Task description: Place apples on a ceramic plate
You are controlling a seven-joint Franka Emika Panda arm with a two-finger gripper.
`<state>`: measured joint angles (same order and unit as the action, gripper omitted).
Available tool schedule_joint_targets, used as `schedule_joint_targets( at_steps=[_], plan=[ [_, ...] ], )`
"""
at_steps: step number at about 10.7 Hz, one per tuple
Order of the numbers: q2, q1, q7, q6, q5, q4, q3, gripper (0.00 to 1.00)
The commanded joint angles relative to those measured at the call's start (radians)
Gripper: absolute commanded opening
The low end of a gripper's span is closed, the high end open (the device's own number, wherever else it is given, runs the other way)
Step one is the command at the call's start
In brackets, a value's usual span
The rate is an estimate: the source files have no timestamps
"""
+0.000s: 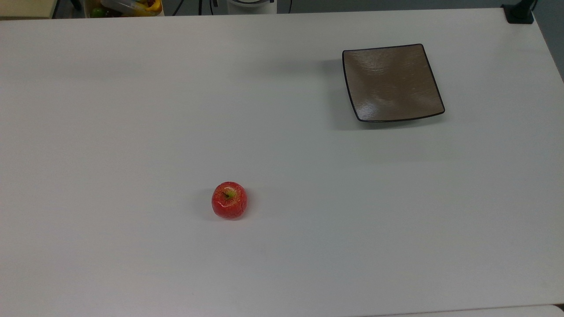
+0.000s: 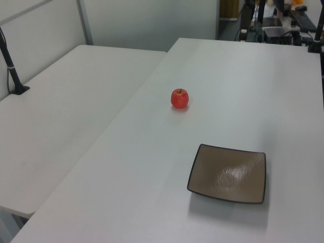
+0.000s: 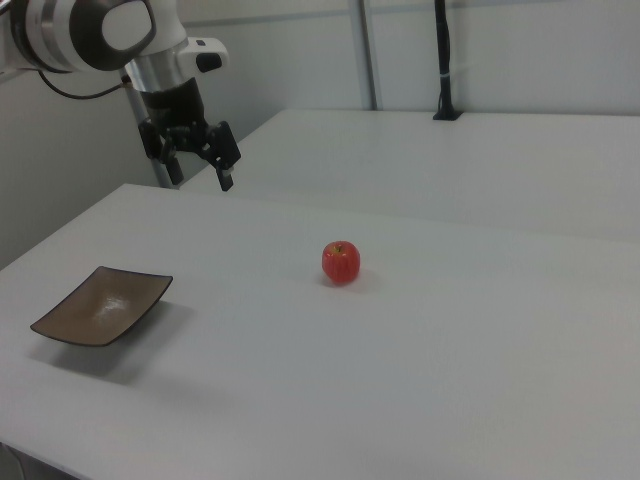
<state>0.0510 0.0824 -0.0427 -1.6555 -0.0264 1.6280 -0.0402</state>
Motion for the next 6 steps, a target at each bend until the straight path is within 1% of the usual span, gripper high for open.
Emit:
schedule_joint_targets(
  at_steps=[1, 4, 6],
  plan=[
    [0.003, 0.005, -0.035, -0.021, -0.013, 0.03, 0.006, 1.0],
    [-0.034, 0.0, -0.034, -0.032, -0.013, 0.01, 0.006, 1.0],
    [-0.086, -0.003, -0.034, -0.033, -0.001, -0.046, 0.008, 1.0]
  ],
)
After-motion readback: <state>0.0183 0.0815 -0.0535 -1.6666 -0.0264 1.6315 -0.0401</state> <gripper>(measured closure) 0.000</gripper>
